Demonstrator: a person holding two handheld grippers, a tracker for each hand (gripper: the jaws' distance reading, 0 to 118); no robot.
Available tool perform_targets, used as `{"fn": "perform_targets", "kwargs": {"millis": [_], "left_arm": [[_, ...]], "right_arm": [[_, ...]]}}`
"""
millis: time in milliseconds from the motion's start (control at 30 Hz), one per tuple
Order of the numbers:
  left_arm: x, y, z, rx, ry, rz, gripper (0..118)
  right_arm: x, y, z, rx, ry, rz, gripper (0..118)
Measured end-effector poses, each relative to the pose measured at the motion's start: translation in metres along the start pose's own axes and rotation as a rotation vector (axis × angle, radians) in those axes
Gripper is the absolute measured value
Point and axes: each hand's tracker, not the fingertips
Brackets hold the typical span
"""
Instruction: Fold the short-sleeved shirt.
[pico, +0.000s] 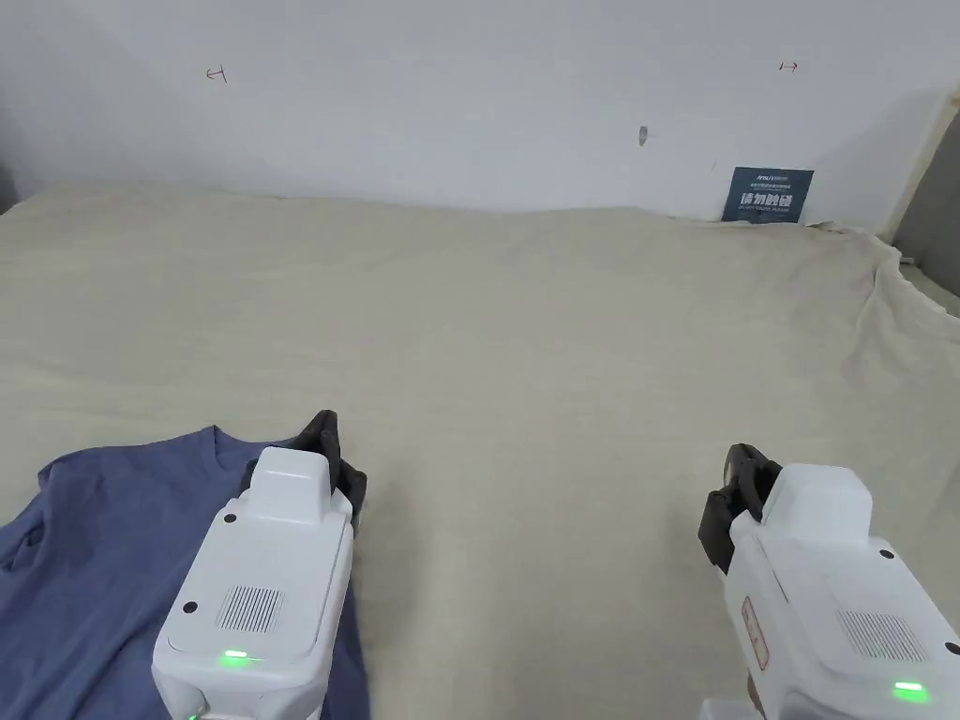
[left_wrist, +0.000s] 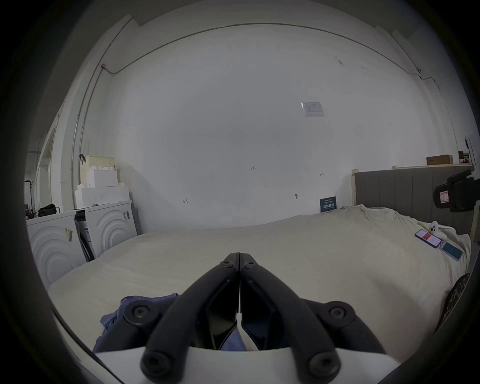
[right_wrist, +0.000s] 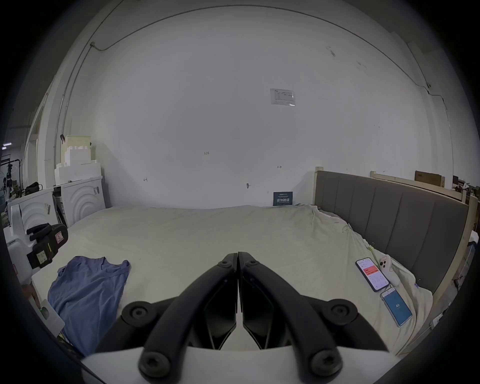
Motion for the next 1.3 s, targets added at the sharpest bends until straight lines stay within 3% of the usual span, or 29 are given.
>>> {"fn": "perform_targets", "kwargs": {"millis": [1300], "left_arm": [[-0.008,0.006,0.003,0.029,0.014,0.02,1]], "right_arm": [[0.0,0.014,0.002,0.014,0.01,0.016,0]]}}
